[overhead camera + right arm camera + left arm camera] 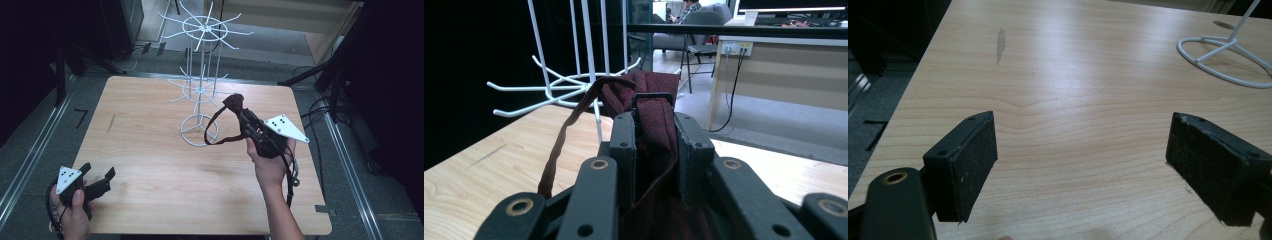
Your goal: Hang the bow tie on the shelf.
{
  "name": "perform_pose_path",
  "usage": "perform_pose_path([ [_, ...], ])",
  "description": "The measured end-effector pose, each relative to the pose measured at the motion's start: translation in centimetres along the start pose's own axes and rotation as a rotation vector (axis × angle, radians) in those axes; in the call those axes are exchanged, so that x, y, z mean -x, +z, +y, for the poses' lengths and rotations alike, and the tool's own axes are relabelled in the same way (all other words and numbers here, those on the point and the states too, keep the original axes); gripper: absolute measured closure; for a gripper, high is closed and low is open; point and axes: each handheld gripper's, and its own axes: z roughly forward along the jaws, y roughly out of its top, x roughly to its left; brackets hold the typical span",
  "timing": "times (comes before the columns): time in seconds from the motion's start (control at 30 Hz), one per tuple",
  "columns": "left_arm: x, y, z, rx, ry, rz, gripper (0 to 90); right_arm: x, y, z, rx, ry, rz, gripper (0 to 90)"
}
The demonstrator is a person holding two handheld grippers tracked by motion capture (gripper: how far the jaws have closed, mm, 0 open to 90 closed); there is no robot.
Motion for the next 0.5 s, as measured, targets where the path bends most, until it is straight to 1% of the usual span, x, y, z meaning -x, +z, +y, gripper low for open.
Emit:
perform_pose_path([
  [0.2,0.0,0.0,0.0,0.0,0.0,-0.002,13.9,-0.2,0.8,0.3,-0.002,0.013,-0.002,74.6],
  [0.27,0.0,0.0,0.0,0.001,-0.001,-0.002,13.9,-0.1,1.2,0.2,-0.011,0.029,-0.003,74.5],
  [0.37,0.0,0.0,0.0,0.0,0.0,-0.001,13.9,0.0,1.6,0.1,-0.015,0.04,-0.004,74.5],
  [0.43,0.0,0.0,0.0,0.0,0.0,-0.002,13.9,0.0,2.1,-0.2,-0.034,0.048,-0.011,74.5],
  [0.5,0.0,0.0,0.0,0.0,-0.001,-0.003,13.9,0.0,2.4,-0.6,-0.044,0.042,-0.017,74.5],
])
